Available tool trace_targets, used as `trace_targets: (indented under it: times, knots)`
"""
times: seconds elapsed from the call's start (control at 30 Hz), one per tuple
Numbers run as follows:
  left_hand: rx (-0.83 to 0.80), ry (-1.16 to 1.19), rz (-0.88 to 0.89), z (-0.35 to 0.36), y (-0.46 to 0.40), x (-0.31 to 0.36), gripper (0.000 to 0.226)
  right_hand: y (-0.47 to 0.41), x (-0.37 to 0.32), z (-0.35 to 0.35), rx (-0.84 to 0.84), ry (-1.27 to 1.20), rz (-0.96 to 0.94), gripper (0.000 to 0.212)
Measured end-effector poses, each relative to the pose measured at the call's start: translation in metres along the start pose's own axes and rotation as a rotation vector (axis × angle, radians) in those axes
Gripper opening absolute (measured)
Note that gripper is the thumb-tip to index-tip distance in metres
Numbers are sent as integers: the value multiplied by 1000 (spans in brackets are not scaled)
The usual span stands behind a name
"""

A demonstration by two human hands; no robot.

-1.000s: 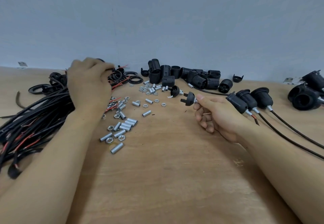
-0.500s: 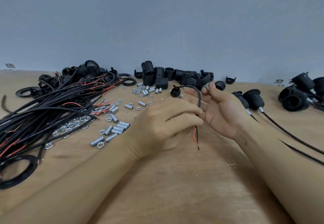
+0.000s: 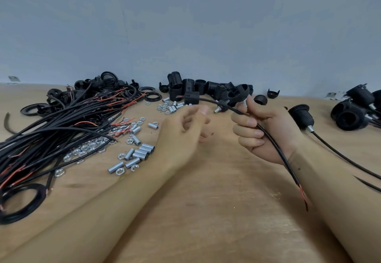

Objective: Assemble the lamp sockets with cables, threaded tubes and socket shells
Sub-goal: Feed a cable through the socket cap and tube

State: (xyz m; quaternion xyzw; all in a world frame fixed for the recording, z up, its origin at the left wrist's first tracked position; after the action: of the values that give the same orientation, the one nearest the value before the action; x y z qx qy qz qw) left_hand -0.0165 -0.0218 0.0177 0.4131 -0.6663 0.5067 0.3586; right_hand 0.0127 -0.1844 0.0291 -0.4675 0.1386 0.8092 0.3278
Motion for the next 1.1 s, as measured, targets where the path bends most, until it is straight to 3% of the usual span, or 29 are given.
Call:
trace_targets:
  times: [0.07,0.27,0.47,0.57,0.63,0.7,0.87,1.1]
  knots:
    - [66,146,-57,-6,-5,-4,18,-2,5,4,-46,22,50,29]
    - [89,286,117,-12,-8,3,25,-6,18,5,-11,213,111,27]
    - [118,225,182,-25,-10,10,28,-7,13,1,15,345,47,22]
    - [73,-22,297,-26,-3,27,25,-4,6,3,-39,364,-15,11]
    - [35,-332,456,-22,6,42,26,-2,5,3,-74,359,-22,18]
    - [49,-496,526,-21,11,48,26,-1,5,2,-88,369,-15,24]
    - [61,-634,608,-25,13,51,25,0,2,1,-113,370,-10,31]
    - [6,-721,585,-25,11,45,20,1,-3,-3,-67,364,-56,33]
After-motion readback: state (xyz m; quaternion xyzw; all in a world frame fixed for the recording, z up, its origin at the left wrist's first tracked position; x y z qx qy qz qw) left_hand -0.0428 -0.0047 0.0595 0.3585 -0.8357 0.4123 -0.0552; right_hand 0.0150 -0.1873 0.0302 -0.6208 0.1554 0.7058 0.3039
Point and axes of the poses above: each hand's wrist, its own y-axis away from the middle knuckle, its own z-axis out of the palm, x = y × z, the point moved 5 cm from there along -y, towards the middle knuckle, and after that the axes turned 14 degrees about -x, right-handed, at the moved point
